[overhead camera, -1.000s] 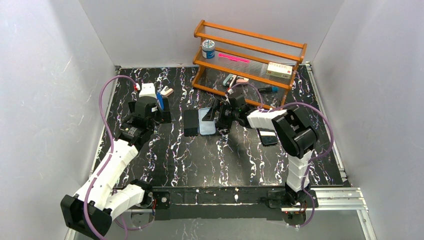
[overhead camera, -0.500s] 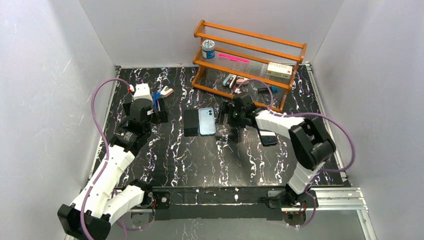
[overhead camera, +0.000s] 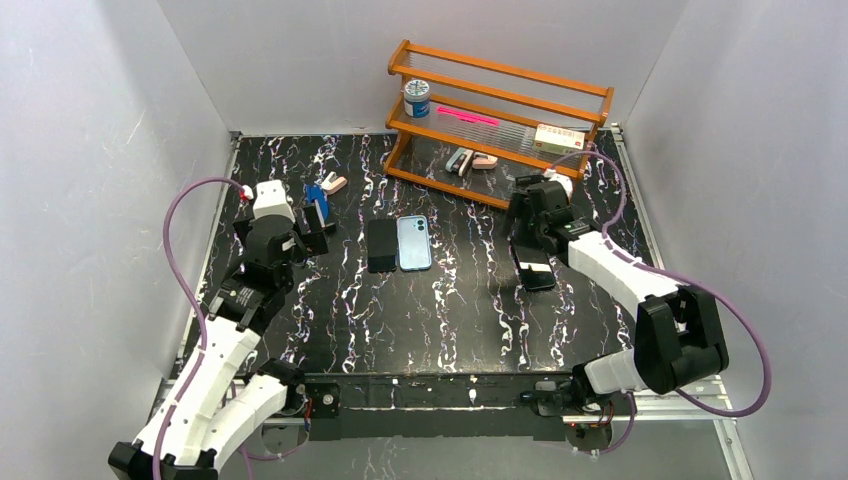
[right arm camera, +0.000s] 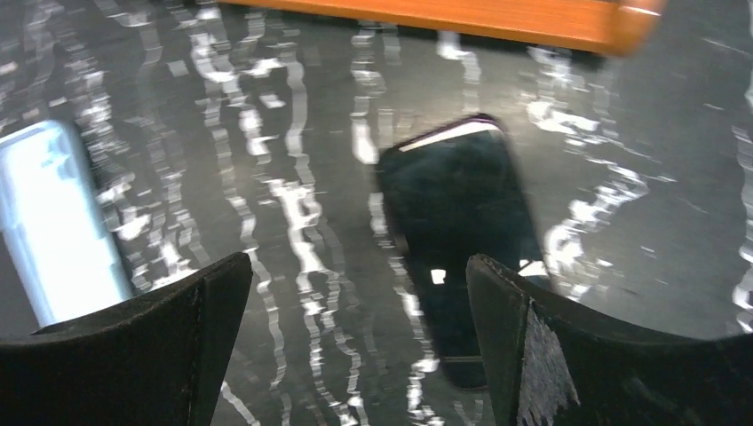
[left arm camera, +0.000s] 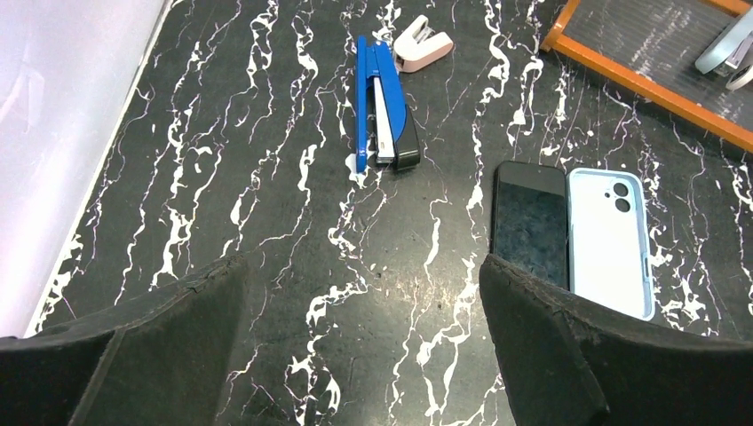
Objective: Take the phone out of the phone case
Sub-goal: Pick up the phone at the center of the board.
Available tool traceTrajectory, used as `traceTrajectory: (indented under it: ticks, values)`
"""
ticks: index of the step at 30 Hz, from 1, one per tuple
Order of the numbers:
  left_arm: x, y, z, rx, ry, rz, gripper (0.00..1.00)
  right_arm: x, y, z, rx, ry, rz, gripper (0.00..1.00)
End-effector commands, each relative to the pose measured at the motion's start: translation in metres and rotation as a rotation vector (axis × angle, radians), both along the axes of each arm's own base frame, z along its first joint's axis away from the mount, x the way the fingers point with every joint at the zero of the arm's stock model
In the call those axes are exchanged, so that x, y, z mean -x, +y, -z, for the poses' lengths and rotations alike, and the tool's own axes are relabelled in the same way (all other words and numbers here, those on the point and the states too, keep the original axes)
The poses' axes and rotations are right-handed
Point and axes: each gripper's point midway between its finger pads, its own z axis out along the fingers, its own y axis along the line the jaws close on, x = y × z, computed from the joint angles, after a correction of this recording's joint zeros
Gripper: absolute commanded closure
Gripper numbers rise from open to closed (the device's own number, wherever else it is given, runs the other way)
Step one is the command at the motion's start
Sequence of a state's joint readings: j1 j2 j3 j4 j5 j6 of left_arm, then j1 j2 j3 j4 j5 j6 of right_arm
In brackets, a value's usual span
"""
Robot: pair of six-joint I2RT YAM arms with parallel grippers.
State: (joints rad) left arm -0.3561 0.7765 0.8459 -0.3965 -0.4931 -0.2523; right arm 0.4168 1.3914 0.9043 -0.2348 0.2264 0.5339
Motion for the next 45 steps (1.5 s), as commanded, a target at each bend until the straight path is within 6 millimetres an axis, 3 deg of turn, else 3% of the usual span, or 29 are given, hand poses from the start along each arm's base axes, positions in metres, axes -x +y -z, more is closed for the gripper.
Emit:
traceTrajectory:
  ticks: [1,3,9,18,23,30,34,45]
  values:
    - [0.005,0.009,-0.008,0.009,-0.046,-0.046,0.02,0.008,-0.062,0.015,0.102,0.053,0.216,0.01]
    - [0.005,0.009,-0.007,0.008,-0.042,-0.044,0.02,0.01,-0.077,0.021,0.103,0.073,0.268,0.01]
    - [0.007,0.007,-0.011,0.016,-0.056,-0.023,0.02,0.012,-0.097,0.048,0.011,0.16,0.344,0.01]
    - [0.009,0.004,-0.017,0.02,-0.101,0.009,0.02,0.017,-0.074,0.075,-0.051,0.266,0.202,0.01]
    - [0.009,0.004,-0.016,0.019,-0.097,0.009,0.02,0.026,-0.049,0.074,-0.078,0.274,0.08,0.01]
    - [0.007,0.0,-0.013,0.029,-0.084,0.025,0.02,0.036,-0.031,0.076,0.035,0.301,-0.002,0.01]
    - [0.005,-0.013,-0.011,0.028,-0.063,0.106,0.02,0.041,-0.017,0.077,0.077,0.312,-0.045,0.01]
    - [0.006,-0.007,-0.004,0.031,-0.043,0.06,0.02,0.028,-0.027,0.085,0.12,0.33,0.15,0.01]
